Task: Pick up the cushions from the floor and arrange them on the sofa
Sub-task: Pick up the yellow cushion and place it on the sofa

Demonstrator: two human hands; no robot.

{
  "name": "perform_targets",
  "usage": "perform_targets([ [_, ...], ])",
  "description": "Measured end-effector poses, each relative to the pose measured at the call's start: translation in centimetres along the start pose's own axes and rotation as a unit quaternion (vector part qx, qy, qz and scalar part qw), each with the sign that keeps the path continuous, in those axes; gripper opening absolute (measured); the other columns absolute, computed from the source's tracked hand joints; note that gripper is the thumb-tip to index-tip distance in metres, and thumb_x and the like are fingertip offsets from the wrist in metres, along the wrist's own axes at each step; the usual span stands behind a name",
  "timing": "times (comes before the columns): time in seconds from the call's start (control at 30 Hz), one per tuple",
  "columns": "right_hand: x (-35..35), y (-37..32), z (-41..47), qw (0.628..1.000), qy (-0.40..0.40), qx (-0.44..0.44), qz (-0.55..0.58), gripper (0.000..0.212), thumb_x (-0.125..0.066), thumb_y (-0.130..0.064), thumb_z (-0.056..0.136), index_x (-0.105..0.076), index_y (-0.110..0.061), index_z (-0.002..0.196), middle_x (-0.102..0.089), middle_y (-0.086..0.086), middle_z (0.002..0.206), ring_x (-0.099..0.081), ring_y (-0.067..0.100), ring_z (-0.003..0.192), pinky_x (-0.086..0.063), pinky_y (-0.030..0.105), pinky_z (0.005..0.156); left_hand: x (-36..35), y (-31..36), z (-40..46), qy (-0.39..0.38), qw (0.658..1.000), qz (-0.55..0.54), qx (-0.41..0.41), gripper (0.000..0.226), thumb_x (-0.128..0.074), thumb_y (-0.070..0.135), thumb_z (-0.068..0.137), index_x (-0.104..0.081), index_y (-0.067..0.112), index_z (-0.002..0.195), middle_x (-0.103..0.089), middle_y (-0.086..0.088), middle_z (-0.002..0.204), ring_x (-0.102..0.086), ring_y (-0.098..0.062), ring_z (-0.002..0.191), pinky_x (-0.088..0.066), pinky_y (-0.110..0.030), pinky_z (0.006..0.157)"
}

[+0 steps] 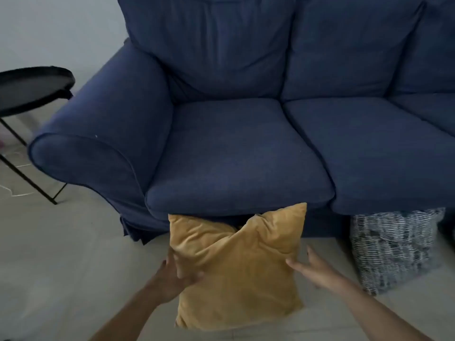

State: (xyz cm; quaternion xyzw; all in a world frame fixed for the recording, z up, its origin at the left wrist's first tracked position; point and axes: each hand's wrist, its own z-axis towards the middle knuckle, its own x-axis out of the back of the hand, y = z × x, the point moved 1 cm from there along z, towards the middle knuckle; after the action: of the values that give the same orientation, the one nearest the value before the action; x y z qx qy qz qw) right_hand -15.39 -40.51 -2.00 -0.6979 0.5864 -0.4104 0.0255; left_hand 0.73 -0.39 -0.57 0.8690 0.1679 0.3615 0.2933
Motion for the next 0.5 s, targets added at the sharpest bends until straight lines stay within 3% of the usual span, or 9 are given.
perform_targets([
  [0.03, -0.6, 0.4, 0.9, 1.0, -0.002, -0.007, 0.012, 0.128, -0.074, -0.074, 0.086, 0.005, -0.028, 0.175, -0.03, 0.004, 0.178, -0.066, 0.028, 0.133, -0.063, 0.038, 0.074, -0.7, -0.6, 0.9, 0.011, 0.999, -0.033, -0.009, 0.158, -0.084, 0.09, 0.056, 0.017, 0.039, 0.166, -0.025, 0.005, 0.172, -0.041, -0.032, 0.154, -0.052, -0.046, 0.113],
  [0.07, -1.0, 0.5, 1.2, 1.0, -0.006, -0.01, 0.026, 0.126, -0.075, -0.073, 0.086, 0.003, -0.031, 0.175, -0.04, 0.004, 0.172, -0.074, 0.022, 0.114, -0.063, 0.034, 0.064, -1.0, -0.9, 1.5, 0.015, 0.998, -0.062, 0.005, 0.162, -0.09, 0.084, 0.052, 0.019, 0.043, 0.164, -0.028, 0.009, 0.165, -0.052, -0.035, 0.144, -0.063, -0.044, 0.096],
  [0.13, -1.7, 0.6, 2.2, 0.999, -0.021, 0.006, 0.047, 0.116, -0.077, -0.071, 0.086, -0.008, -0.035, 0.173, -0.054, -0.002, 0.151, -0.078, 0.016, 0.094, -0.061, 0.028, 0.056, -1.8, -2.2, 3.3, -0.003, 0.991, -0.127, 0.041, 0.163, -0.098, 0.075, 0.049, 0.018, 0.052, 0.161, -0.035, 0.01, 0.15, -0.074, -0.034, 0.109, -0.065, -0.036, 0.058],
  [0.17, -2.1, 0.6, 2.5, 0.998, -0.019, 0.023, 0.058, 0.111, -0.078, -0.069, 0.087, -0.014, -0.036, 0.171, -0.054, -0.006, 0.141, -0.078, 0.017, 0.091, -0.06, 0.026, 0.055, -2.2, -2.6, 3.9, -0.008, 0.988, -0.144, 0.051, 0.158, -0.098, 0.072, 0.051, 0.012, 0.053, 0.162, -0.041, 0.009, 0.146, -0.078, -0.032, 0.096, -0.063, -0.035, 0.052],
  [0.23, -2.9, 0.5, 2.5, 0.996, -0.006, 0.055, 0.069, 0.098, -0.078, -0.064, 0.089, -0.027, -0.033, 0.167, -0.054, -0.011, 0.13, -0.078, 0.018, 0.09, -0.058, 0.023, 0.053, -2.6, -2.8, 4.2, -0.009, 0.989, -0.136, 0.05, 0.133, -0.096, 0.07, 0.059, -0.011, 0.048, 0.16, -0.059, 0.007, 0.135, -0.082, -0.029, 0.083, -0.062, -0.036, 0.052],
  [0.3, -3.6, 0.4, 2.5, 0.993, 0.011, 0.092, 0.078, 0.081, -0.076, -0.057, 0.094, -0.039, -0.029, 0.16, -0.058, -0.015, 0.124, -0.074, 0.017, 0.095, -0.058, 0.02, 0.056, -2.8, -2.8, 4.3, 0.0, 0.991, -0.126, 0.054, 0.098, -0.09, 0.068, 0.07, -0.035, 0.038, 0.146, -0.071, 0.005, 0.118, -0.083, -0.026, 0.078, -0.066, -0.04, 0.057],
  [0.4, -4.5, 0.3, 2.2, 0.989, 0.038, 0.13, 0.061, 0.05, -0.07, -0.049, 0.102, -0.058, -0.021, 0.142, -0.071, -0.007, 0.126, -0.071, 0.02, 0.111, -0.063, 0.038, 0.093, -3.2, -2.2, 3.9, 0.036, 0.992, -0.113, 0.049, 0.061, -0.087, 0.052, 0.085, -0.058, 0.015, 0.124, -0.079, -0.01, 0.097, -0.081, -0.025, 0.068, -0.065, -0.037, 0.056],
  [0.5, -4.5, 0.3, 1.1, 0.985, 0.072, 0.155, 0.022, 0.031, -0.064, -0.044, 0.107, -0.067, -0.021, 0.127, -0.076, -0.005, 0.119, -0.072, 0.02, 0.114, -0.058, 0.043, 0.104, -3.2, -1.8, 2.7, 0.066, 0.99, -0.115, 0.037, 0.042, -0.083, 0.036, 0.094, -0.063, 0.005, 0.112, -0.078, -0.02, 0.088, -0.078, -0.028, 0.061, -0.065, -0.037, 0.054],
])
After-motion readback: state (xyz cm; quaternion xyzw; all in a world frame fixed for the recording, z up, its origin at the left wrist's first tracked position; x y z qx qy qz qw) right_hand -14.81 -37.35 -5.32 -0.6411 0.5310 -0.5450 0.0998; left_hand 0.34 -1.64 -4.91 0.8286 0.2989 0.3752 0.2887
